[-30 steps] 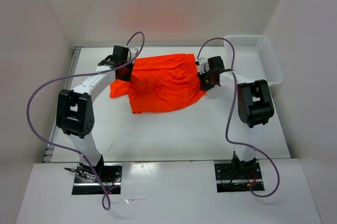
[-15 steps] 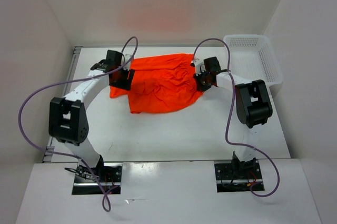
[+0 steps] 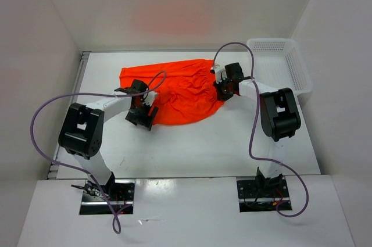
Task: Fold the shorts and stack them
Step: Flatten the shorts out
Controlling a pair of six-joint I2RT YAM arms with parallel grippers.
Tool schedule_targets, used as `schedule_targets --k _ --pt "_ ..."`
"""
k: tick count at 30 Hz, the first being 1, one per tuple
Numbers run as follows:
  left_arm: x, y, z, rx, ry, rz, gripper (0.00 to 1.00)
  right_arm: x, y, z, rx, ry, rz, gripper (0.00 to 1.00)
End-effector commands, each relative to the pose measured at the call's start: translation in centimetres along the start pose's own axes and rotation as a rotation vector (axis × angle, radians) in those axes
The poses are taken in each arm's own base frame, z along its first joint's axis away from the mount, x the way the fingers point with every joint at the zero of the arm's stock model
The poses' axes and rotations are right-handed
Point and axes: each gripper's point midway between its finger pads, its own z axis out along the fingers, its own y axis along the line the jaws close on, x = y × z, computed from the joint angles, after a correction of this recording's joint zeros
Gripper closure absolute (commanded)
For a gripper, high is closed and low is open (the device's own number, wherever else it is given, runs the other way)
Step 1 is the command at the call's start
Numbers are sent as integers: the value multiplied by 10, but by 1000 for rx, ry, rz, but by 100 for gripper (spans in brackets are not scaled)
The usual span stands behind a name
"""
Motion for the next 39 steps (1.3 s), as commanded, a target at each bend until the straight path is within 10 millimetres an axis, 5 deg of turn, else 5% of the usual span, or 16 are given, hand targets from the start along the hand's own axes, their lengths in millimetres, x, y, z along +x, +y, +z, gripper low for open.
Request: schedule_targets --k 1,4,8,12,13,15,19,22,24,27,29,32,35,39 --pt "-37 2 7 -11 -107 23 18 1 10 -13 -12 9 -21 100" --pt "-48 1 11 -1 -129 26 18 1 10 -13 -12 9 -21 100" --pt "-59 0 15 6 -160 30 35 1 10 -13 -12 9 -21 100" --pt "-76 -3 12 24 -190 35 76 1 10 -13 -12 9 -21 100" --pt "-81 0 9 10 -202 35 94 1 10 -13 -12 9 -21 100" --pt "-89 9 1 -48 -221 31 100 5 10 -12 -14 17 -28 100" --pt "-95 60 -27 -356 -295 -10 100 9 11 -11 -17 26 -35 100" --pt "-100 73 -50 -448 -410 -38 100 9 11 -11 -17 26 -35 100" --pt "-109 58 -64 -427 -482 -15 95 9 11 -11 -17 26 -35 100" --pt "-104 0 -59 -260 -474 103 80 7 9 -10 -17 24 -45 100" --pt "-78 -47 -41 -97 -372 198 64 7 8 -10 -8 27 -54 100" --pt "-40 -86 -22 53 -226 271 53 7 8 -10 -8 27 -54 100" --pt "-40 -100 -21 133 -217 280 41 4 7 -12 -6 19 -56 100" --pt "-60 -113 -44 186 -295 294 40 9 8 -12 -8 27 -54 100"
